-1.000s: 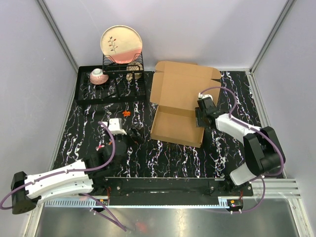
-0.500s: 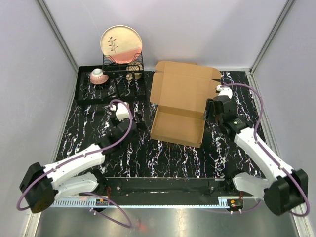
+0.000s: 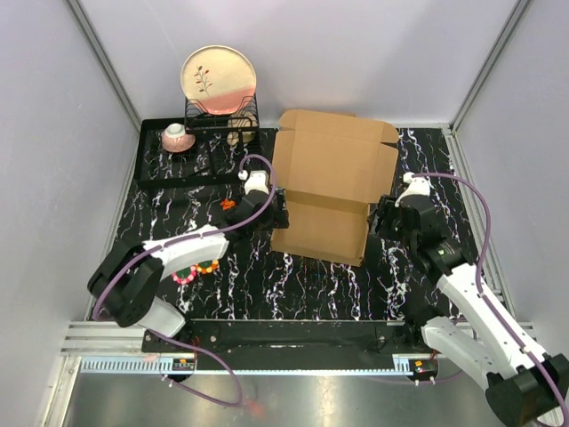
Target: Fold the paper box
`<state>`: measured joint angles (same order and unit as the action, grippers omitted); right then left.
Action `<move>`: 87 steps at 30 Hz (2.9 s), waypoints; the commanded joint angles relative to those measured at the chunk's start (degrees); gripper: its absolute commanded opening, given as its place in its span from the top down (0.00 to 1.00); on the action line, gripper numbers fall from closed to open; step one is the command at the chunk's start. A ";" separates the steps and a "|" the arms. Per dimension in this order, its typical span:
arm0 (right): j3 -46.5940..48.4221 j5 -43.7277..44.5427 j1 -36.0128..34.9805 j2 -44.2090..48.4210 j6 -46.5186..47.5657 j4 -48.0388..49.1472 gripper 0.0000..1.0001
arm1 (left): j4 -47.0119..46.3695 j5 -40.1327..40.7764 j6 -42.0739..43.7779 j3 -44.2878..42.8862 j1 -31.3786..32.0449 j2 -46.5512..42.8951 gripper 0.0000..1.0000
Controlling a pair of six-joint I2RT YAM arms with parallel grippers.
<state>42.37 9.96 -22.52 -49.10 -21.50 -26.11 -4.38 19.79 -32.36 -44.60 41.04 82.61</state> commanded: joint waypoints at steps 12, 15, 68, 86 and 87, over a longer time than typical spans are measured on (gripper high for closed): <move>0.43 -3.45 -0.42 2.61 -0.92 1.67 0.42 | -5.90 -5.73 -3.06 -1.37 -0.61 9.06 0.44; 0.52 -3.45 -0.42 2.43 -1.18 1.67 0.43 | -6.34 -4.77 -3.59 0.21 -0.52 7.49 0.38; -3.79 -8.55 -0.42 8.41 -2.85 5.45 0.43 | 38.13 13.08 -38.31 8.04 -10.98 -5.87 0.70; 3.59 -6.27 -0.42 7.44 -1.80 1.24 0.43 | 17.30 18.90 -5.12 -15.04 12.58 -11.80 0.88; 4.03 -5.83 -0.42 7.44 -1.71 1.06 0.43 | 17.48 17.05 -3.26 -17.43 12.66 -8.81 0.87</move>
<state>42.61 2.42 -22.52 -41.76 -24.03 -24.03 22.39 41.19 -50.26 -54.30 52.95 64.10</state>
